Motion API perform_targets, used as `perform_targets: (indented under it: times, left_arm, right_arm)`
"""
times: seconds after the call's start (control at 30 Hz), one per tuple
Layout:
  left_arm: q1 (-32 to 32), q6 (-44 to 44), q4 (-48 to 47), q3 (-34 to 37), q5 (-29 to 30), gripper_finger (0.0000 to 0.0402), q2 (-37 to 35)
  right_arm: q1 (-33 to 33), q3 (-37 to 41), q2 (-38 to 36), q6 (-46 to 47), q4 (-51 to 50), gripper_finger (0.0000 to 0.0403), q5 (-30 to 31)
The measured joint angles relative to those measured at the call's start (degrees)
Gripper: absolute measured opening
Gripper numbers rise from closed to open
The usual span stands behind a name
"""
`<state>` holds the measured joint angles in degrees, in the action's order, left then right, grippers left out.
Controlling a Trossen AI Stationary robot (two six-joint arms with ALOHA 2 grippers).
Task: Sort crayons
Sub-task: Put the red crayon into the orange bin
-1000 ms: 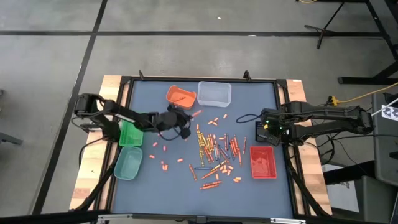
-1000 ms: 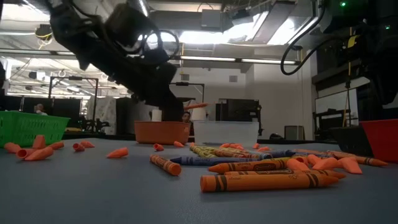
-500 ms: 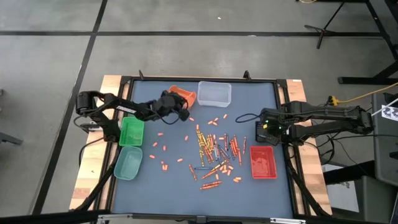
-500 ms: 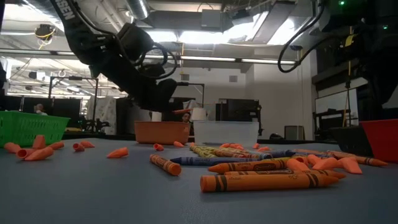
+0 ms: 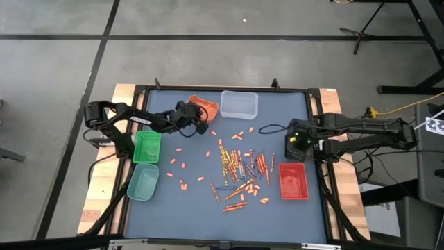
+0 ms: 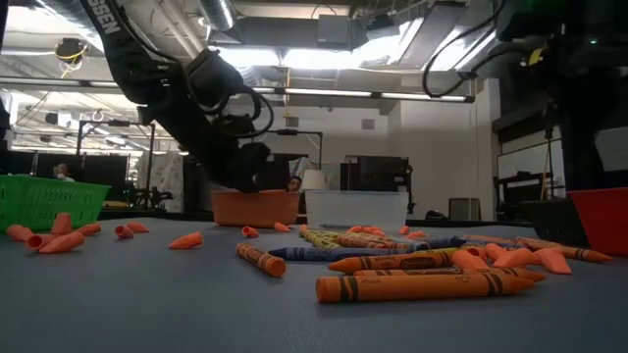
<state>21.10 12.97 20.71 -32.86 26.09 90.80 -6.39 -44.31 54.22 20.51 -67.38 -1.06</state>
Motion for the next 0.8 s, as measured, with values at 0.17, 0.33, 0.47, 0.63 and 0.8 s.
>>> perform_targets:
  times: [0.17,0.33,0.47,0.63,0.8]
  left_arm:
    - [0.0,0.07,-0.22,0.0,0.03,0.0045,0.0]
    - [0.0,0.09,-0.22,0.0,0.02,0.0061,0.02]
    - [0.0,0.1,-0.22,0.0,0.04,0.0063,0.02]
    - [0.0,0.11,-0.2,0.0,0.02,0.0063,0.02]
    - [0.0,0.11,-0.13,0.0,0.02,0.0063,0.02]
  right_arm:
    - [0.01,0.0,0.02,0.0,6.72,0.0095,0.0]
    - [0.02,0.0,0.02,0.0,14.57,0.0095,0.0]
    - [0.0,0.0,0.02,0.0,20.0,0.0095,0.0]
    - [0.01,0.02,0.69,0.42,23.48,0.0095,0.02]
    - [0.04,0.02,3.49,3.13,24.59,0.0095,0.05]
